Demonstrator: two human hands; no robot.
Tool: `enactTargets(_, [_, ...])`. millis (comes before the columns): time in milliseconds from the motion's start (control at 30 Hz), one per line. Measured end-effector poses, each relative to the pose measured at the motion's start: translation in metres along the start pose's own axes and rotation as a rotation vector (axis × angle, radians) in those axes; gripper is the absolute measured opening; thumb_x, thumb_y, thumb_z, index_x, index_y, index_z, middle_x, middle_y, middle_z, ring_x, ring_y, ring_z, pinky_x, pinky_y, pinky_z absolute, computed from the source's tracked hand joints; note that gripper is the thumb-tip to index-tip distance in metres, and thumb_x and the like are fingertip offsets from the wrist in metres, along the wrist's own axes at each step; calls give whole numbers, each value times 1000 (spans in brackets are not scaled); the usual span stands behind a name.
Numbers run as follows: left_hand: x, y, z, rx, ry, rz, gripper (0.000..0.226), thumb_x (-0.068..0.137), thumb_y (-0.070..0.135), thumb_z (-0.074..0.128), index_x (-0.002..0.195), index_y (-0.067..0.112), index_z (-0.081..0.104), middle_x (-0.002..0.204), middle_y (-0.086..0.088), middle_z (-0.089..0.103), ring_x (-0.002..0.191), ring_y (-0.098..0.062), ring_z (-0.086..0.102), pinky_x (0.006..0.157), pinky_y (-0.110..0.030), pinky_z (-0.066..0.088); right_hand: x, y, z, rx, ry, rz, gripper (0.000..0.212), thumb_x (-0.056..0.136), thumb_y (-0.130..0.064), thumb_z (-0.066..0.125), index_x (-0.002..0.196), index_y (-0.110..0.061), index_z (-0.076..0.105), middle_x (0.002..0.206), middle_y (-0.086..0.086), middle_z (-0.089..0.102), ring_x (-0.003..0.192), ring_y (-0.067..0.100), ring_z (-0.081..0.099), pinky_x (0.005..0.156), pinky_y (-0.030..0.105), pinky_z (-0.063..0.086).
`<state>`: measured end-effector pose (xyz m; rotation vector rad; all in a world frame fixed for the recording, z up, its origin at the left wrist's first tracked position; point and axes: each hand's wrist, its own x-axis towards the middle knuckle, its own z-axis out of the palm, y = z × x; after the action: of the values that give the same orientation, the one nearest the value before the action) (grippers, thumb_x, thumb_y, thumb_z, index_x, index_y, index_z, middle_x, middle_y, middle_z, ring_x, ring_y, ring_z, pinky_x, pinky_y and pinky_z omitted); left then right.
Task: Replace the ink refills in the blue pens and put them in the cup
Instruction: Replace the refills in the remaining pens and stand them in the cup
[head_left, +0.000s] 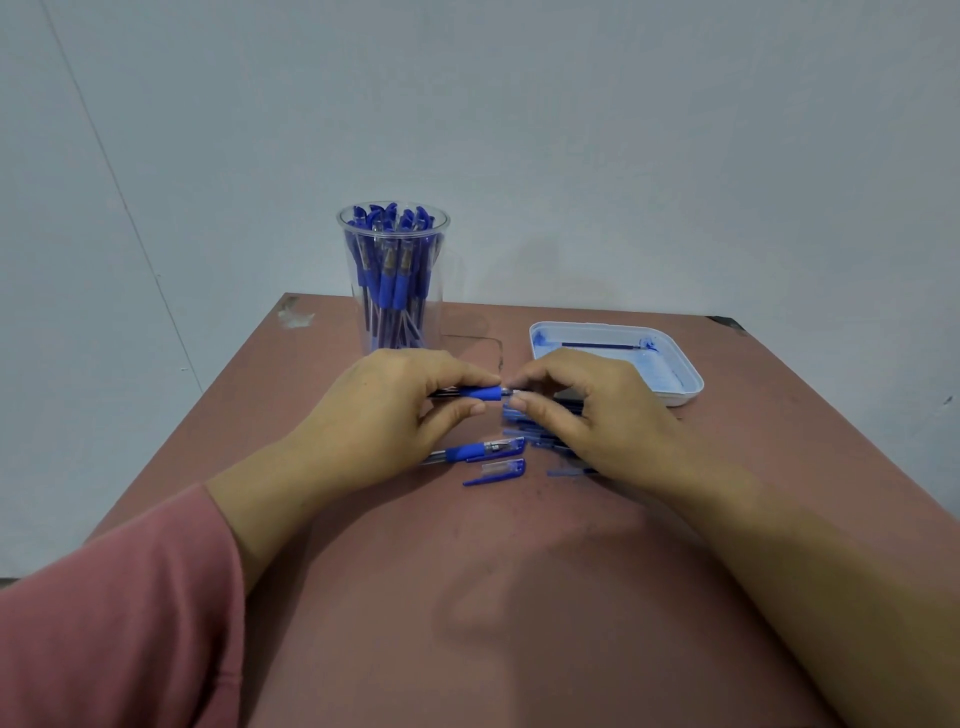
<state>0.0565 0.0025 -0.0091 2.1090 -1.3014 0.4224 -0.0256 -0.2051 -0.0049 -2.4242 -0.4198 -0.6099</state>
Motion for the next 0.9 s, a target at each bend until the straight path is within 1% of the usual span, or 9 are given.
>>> enactTargets(100, [0,0,0,-9,-4,-2,26,90,32,64,116,30,68,98,18,69,84,-2,63,72,-30,54,-1,2,-1,15,-13,24,26,88,-42,59,105,-24,69,92,-13,68,89,5,63,77,17,48])
enactTargets(233, [0,-1,0,-10,-2,-8,26,90,30,66,116,30,68,98,17,69,84,-3,64,73,-31,54,-1,4,0,-47,38,-41,12,86,-24,71,97,-23,65,86,-17,62,83,4,60,75,15,47])
enactTargets(267, [0,-1,0,-9,-4,-11,26,90,30,65,116,29,69,98,17,69,84,-3,64,73,-31,54,0,5,1,-57,33,-40,9,88,-26,67,95,-20,66,84,-14,63,82,5,59,73,17,47])
enactTargets(333, [0,-1,0,-8,-12,-9,26,91,33,63,116,29,68,97,17,69,83,-4,64,72,-32,54,0,5,1,-65,26,-26,23,91,-40,59,94,-19,68,83,-11,64,80,6,59,70,19,46])
enactTargets(400, [0,0,0,-8,-15,-4,29,90,37,60,116,30,68,97,20,67,83,-2,63,72,-30,54,-1,6,-1,-27,16,-3,25,89,-46,61,103,-26,68,88,-14,65,86,4,61,75,16,47])
enactTargets(533, [0,-1,0,-15,-16,-6,27,90,32,64,117,29,68,98,21,67,84,-2,63,73,-31,55,0,4,0,-66,40,-58,13,87,-28,69,98,-22,66,86,-16,61,83,4,59,74,15,46])
enactTargets(667, [1,-2,1,-21,-18,-9,30,89,39,58,116,31,68,98,20,69,85,-2,64,72,-32,55,0,5,0,-59,-6,-7,23,92,-40,58,96,-20,70,83,-15,63,80,5,59,69,17,45])
enactTargets(767, [0,-3,2,-38,-13,-18,27,90,34,63,116,30,68,100,19,69,87,-1,64,73,-33,55,-1,5,0,-27,-2,-2,24,87,-33,69,109,-24,67,91,-15,65,86,5,61,76,17,49])
enactTargets(900, [1,-1,2,-35,10,-4,26,89,32,65,115,28,69,100,17,70,88,-1,65,74,-31,56,1,4,1,-85,36,-67,17,91,-31,62,94,-15,68,81,-17,58,78,2,56,71,15,45])
